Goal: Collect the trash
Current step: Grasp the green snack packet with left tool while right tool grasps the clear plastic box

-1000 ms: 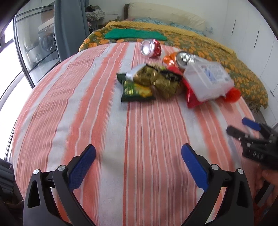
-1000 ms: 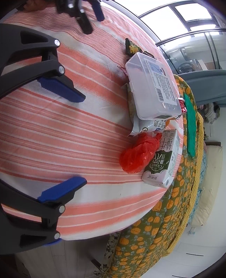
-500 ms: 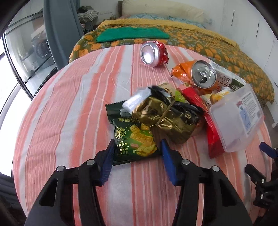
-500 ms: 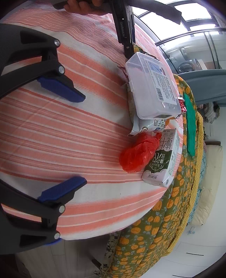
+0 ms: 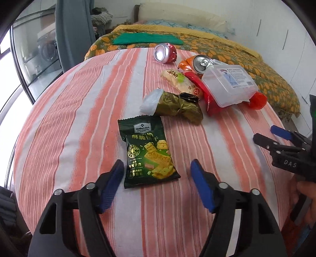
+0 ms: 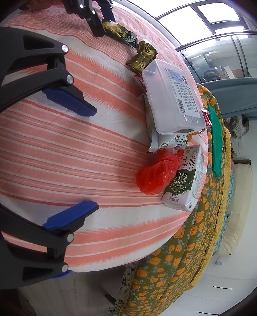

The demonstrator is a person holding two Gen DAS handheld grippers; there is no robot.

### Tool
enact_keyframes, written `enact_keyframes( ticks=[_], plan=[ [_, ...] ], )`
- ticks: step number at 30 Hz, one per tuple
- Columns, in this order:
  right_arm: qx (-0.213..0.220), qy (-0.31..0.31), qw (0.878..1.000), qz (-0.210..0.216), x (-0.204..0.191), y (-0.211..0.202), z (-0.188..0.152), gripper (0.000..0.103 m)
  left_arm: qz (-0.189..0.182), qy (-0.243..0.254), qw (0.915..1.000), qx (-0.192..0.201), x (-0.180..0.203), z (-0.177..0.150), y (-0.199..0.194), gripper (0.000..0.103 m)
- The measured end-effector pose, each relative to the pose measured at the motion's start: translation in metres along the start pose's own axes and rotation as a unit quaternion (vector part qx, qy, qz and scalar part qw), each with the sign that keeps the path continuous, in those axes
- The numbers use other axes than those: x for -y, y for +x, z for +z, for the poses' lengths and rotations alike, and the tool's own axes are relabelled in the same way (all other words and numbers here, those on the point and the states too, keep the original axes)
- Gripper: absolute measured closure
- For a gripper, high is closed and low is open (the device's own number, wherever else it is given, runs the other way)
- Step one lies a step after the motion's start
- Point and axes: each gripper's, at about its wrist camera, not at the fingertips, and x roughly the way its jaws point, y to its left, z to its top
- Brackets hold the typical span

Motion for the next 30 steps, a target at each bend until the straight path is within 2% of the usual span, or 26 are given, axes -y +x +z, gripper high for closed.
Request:
enact_keyframes(
  ticks=[4, 10, 12, 14, 16, 18, 20, 23, 25, 27, 28, 29, 30],
  plan=[
    [0.002, 0.008, 1.0, 0.011, 0.003, -0.001, -0.001, 0.017, 0.02, 0.004, 0.9998, 0.003, 0.003, -0.001, 0.005, 0.023],
    [0.01, 0.03, 0.997, 0.073, 0.021, -0.008, 0.0, 0.017, 0.02, 0.003, 0.9998, 0.008, 0.002, -0.003, 0.004, 0.022],
    [0.023, -0.005, 0.994, 0.11, 0.017, -0.017, 0.012, 0.017, 0.019, 0.001, 0.9998, 0.009, 0.002, -0.004, 0.004, 0.022],
    [0.037, -0.096, 0.989, 0.102, 0.0, -0.027, 0.031, 0.011, 0.017, 0.0, 0.9998, 0.01, 0.002, -0.004, 0.003, 0.022],
    [0.047, -0.2, 0.975, 0.087, -0.02, -0.033, 0.049, 0.008, 0.014, -0.001, 0.9999, 0.01, 0.001, -0.005, 0.003, 0.021],
    [0.032, -0.31, 0.947, 0.08, -0.044, -0.029, 0.069, 0.008, 0.011, -0.002, 0.9999, 0.011, -0.001, -0.004, 0.002, 0.021],
    [0.002, -0.378, 0.923, 0.068, -0.062, -0.017, 0.081, 0.008, 0.01, -0.003, 0.9999, 0.012, -0.001, -0.005, 0.002, 0.021],
    [-0.035, -0.443, 0.895, 0.04, -0.085, 0.005, 0.095, 0.008, 0.01, -0.004, 0.9999, 0.012, -0.001, -0.005, 0.002, 0.021],
    [-0.055, -0.464, 0.884, 0.03, -0.096, 0.017, 0.101, 0.008, 0.011, -0.002, 0.9999, 0.011, -0.001, -0.005, 0.002, 0.021],
    [-0.087, -0.47, 0.878, 0.033, -0.102, 0.028, 0.102, 0.009, 0.012, 0.001, 0.9999, 0.009, 0.001, -0.005, 0.003, 0.021],
    [-0.103, -0.468, 0.877, 0.036, -0.102, 0.031, 0.102, 0.01, 0.012, 0.002, 0.9999, 0.009, 0.001, -0.005, 0.003, 0.021],
    [-0.124, -0.455, 0.88, 0.048, -0.1, 0.036, 0.105, 0.018, 0.011, 0.001, 0.9999, 0.009, 0.001, -0.005, 0.003, 0.02],
    [-0.136, -0.44, 0.886, 0.059, -0.098, 0.036, 0.106, 0.021, 0.01, 0.001, 0.9999, 0.009, 0.001, -0.005, 0.003, 0.02]
  ],
)
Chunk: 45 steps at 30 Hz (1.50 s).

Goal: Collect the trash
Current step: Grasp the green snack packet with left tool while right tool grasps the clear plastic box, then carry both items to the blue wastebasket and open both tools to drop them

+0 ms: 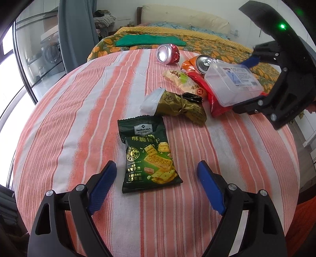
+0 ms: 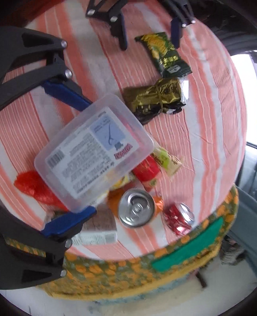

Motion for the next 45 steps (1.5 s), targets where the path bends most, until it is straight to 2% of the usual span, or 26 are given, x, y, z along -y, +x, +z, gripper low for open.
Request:
enact_keyframes(
  ticks=[1, 6, 9, 13, 15, 17, 19, 21, 23, 26, 31, 32, 33, 34, 37, 40, 45],
  plan=[
    [0.006, 0.014, 1.0, 0.013, 0.0, -0.003, -0.003, 0.026, -0.001, -0.001, 1.0, 0.0, 0.0, 0.0, 0.0, 0.02],
    [0.002, 0.083, 0.994, 0.07, -0.017, -0.02, -0.03, 0.027, -0.002, -0.002, 1.0, 0.001, 0.0, 0.0, 0.0, 0.02],
    [0.005, 0.175, 0.978, 0.113, -0.025, -0.027, -0.069, 0.027, -0.003, -0.003, 1.0, 0.001, 0.001, 0.001, 0.0, 0.019],
    [-0.014, 0.27, 0.956, 0.114, -0.039, -0.018, -0.116, 0.025, 0.001, 0.003, 1.0, -0.002, 0.003, 0.001, 0.001, 0.018],
    [-0.002, 0.305, 0.944, 0.127, -0.047, -0.018, -0.134, 0.025, -0.004, 0.0, 1.0, -0.002, 0.001, 0.001, 0.0, 0.018],
    [0.019, 0.314, 0.941, 0.128, -0.054, -0.024, -0.144, 0.017, -0.017, -0.007, 0.9998, -0.001, -0.005, 0.001, -0.003, 0.018],
    [0.031, 0.32, 0.937, 0.133, -0.052, -0.027, -0.15, 0.014, -0.017, -0.009, 0.9998, -0.001, -0.014, -0.003, -0.01, 0.018],
    [0.036, 0.313, 0.941, 0.119, -0.053, -0.033, -0.153, 0.013, -0.01, -0.003, 0.9999, 0.0, -0.025, -0.011, -0.022, 0.018],
    [0.042, 0.293, 0.949, 0.104, -0.053, -0.039, -0.153, 0.01, -0.029, -0.004, 0.9996, 0.0, -0.031, -0.016, -0.031, 0.017],
    [0.051, 0.258, 0.961, 0.09, -0.053, -0.045, -0.142, 0.009, -0.058, 0.004, 0.9983, -0.002, -0.03, -0.013, -0.036, 0.01],
    [0.048, 0.223, 0.969, 0.094, -0.055, -0.037, -0.115, 0.01, -0.022, 0.028, 0.9991, -0.021, -0.006, 0.013, -0.016, 0.01],
    [0.043, 0.225, 0.969, 0.094, -0.053, -0.033, -0.115, 0.013, -0.016, 0.025, 0.9992, -0.025, -0.005, 0.016, -0.013, 0.013],
    [0.038, 0.228, 0.969, 0.092, -0.053, -0.031, -0.116, 0.02, -0.012, 0.024, 0.9992, -0.029, -0.004, 0.02, -0.009, 0.016],
    [0.032, 0.232, 0.968, 0.091, -0.054, -0.028, -0.115, 0.03, -0.008, 0.027, 0.9991, -0.033, -0.002, 0.022, -0.007, 0.024],
    [0.047, 0.261, 0.959, 0.097, -0.05, -0.032, -0.12, 0.035, 0.003, 0.038, 0.9983, -0.045, 0.0, 0.021, -0.003, 0.063],
    [0.074, 0.291, 0.948, 0.109, -0.044, -0.043, -0.13, 0.037, 0.007, 0.026, 0.9991, -0.034, -0.01, 0.013, -0.017, 0.067],
    [0.132, 0.374, 0.904, 0.158, -0.031, -0.053, -0.157, 0.038, -0.023, -0.056, 0.9981, -0.004, -0.051, -0.009, -0.049, 0.068]
  ],
)
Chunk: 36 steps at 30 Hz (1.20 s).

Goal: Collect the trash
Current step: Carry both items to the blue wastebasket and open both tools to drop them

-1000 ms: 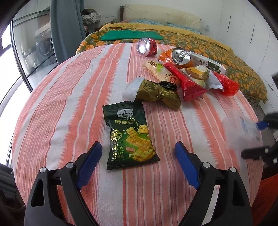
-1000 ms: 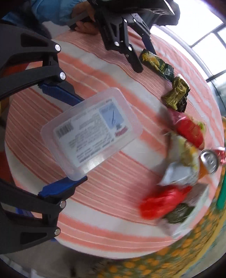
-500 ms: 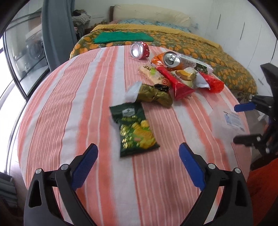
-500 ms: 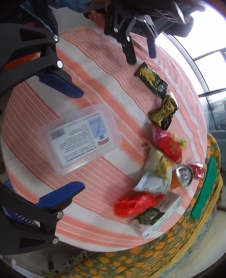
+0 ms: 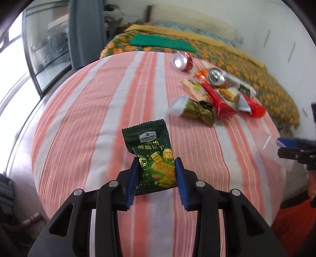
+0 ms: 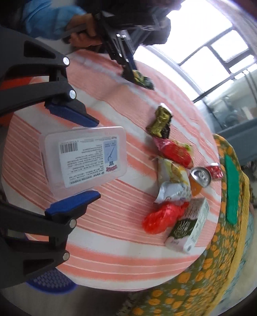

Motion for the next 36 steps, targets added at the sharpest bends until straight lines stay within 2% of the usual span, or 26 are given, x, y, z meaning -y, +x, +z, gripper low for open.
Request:
enact_keyframes(
  ticks=[2, 5, 11, 17, 19, 22, 24, 26, 30, 33, 34, 35, 36],
  plan=[
    [0.014, 0.028, 0.999, 0.017, 0.012, -0.002, -0.005, 0.038, -0.018, -0.028, 0.9994, 0.006, -0.008, -0.002, -0.008, 0.068],
    [0.04, 0.058, 0.997, 0.042, 0.025, -0.01, -0.011, 0.038, -0.045, -0.033, 0.9984, 0.012, 0.006, -0.001, -0.015, 0.068],
    [0.081, 0.122, 0.987, 0.071, 0.068, -0.041, -0.025, 0.039, -0.096, 0.033, 0.9946, 0.022, 0.103, 0.008, -0.014, 0.068],
    [0.113, 0.194, 0.971, 0.077, 0.13, -0.074, -0.042, 0.039, -0.143, 0.08, 0.9865, -0.005, 0.197, 0.008, 0.013, 0.068],
    [0.124, 0.21, 0.968, 0.062, 0.151, -0.087, -0.047, 0.039, -0.159, 0.096, 0.9825, -0.016, 0.228, 0.006, 0.02, 0.068],
    [0.132, 0.224, 0.966, 0.001, 0.187, -0.106, -0.061, 0.039, -0.187, 0.125, 0.9737, -0.033, 0.285, 0.0, 0.031, 0.068],
    [0.131, 0.246, 0.96, -0.034, 0.219, -0.114, -0.077, 0.039, -0.203, 0.139, 0.9684, -0.045, 0.315, -0.003, 0.039, 0.068],
    [0.127, 0.275, 0.952, -0.051, 0.247, -0.116, -0.094, 0.039, -0.215, 0.157, 0.9622, -0.057, 0.35, -0.009, 0.049, 0.068],
    [0.119, 0.326, 0.935, -0.074, 0.294, -0.11, -0.127, 0.039, -0.224, 0.186, 0.953, -0.084, 0.41, -0.026, 0.082, 0.068],
    [0.119, 0.361, 0.922, -0.068, 0.32, -0.106, -0.145, 0.038, -0.221, 0.198, 0.9503, -0.095, 0.445, -0.038, 0.112, 0.068],
    [0.122, 0.371, 0.918, -0.066, 0.327, -0.106, -0.15, 0.034, -0.222, 0.199, 0.9498, -0.096, 0.455, -0.041, 0.123, 0.067],
    [0.125, 0.376, 0.916, -0.065, 0.335, -0.108, -0.154, 0.024, -0.221, 0.202, 0.9492, -0.097, 0.464, -0.045, 0.135, 0.065],
    [0.127, 0.381, 0.913, -0.067, 0.34, -0.108, -0.156, 0.022, -0.221, 0.205, 0.9483, -0.1, 0.471, -0.047, 0.145, 0.058]
  ],
)
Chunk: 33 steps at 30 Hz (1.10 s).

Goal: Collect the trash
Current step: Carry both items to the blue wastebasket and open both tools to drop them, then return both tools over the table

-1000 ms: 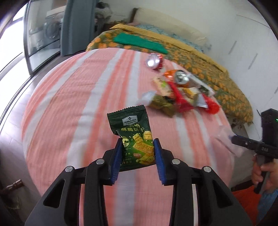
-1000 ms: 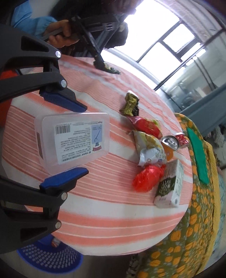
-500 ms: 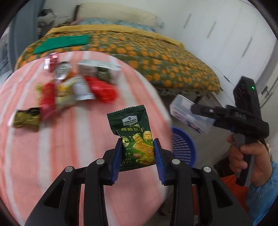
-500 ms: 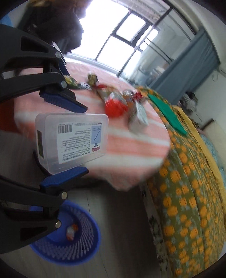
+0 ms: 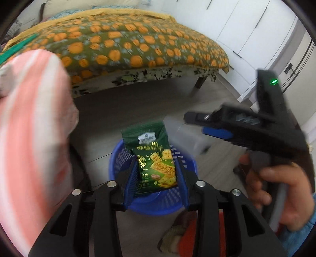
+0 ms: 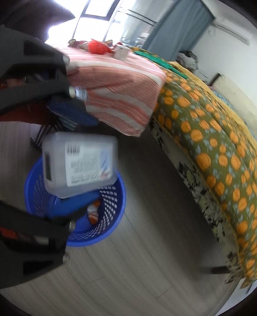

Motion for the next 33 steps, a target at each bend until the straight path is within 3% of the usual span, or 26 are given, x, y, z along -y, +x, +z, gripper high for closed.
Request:
enact_keyframes(
  ticks=[1, 2, 4, 7, 16, 19, 23, 26, 29, 33],
  plan=[
    [0.006, 0.006, 1.0, -0.005, 0.007, -0.002, 0.002, 0.022, 0.0, 0.002, 1.0, -0.006, -0.001, 0.002, 0.012, 0.045],
    [0.013, 0.011, 1.0, -0.011, 0.013, -0.005, 0.004, 0.022, 0.006, 0.004, 0.9999, -0.011, 0.001, 0.003, 0.025, 0.04],
    [0.026, 0.022, 0.999, -0.017, 0.021, -0.013, 0.007, 0.022, 0.02, 0.004, 0.9997, -0.016, 0.002, 0.001, 0.034, 0.039],
    [0.053, 0.026, 0.998, -0.026, 0.027, -0.028, 0.011, 0.021, 0.016, 0.001, 0.9999, -0.006, 0.002, -0.004, 0.026, 0.026],
    [0.106, -0.054, 0.99, -0.075, -0.022, -0.04, 0.006, 0.014, 0.025, 0.011, 0.9971, 0.071, -0.012, -0.028, -0.079, 0.011],
    [0.125, -0.118, 0.981, -0.094, -0.055, -0.037, -0.006, 0.014, 0.06, 0.003, 0.9945, 0.086, -0.038, -0.042, -0.111, 0.01],
    [0.145, -0.245, 0.951, -0.125, -0.112, -0.02, -0.035, 0.014, 0.123, -0.024, 0.9875, 0.095, -0.09, -0.069, -0.146, 0.01],
    [0.136, -0.317, 0.931, -0.123, -0.149, -0.002, -0.066, 0.014, 0.161, -0.058, 0.9806, 0.095, -0.133, -0.089, -0.167, 0.01],
    [0.111, -0.35, 0.924, -0.102, -0.184, 0.016, -0.099, 0.014, 0.206, -0.088, 0.9696, 0.098, -0.174, -0.104, -0.189, 0.01],
    [0.073, -0.37, 0.924, -0.07, -0.235, 0.036, -0.136, 0.014, 0.237, -0.127, 0.9583, 0.096, -0.221, -0.118, -0.217, 0.01]
  ],
)
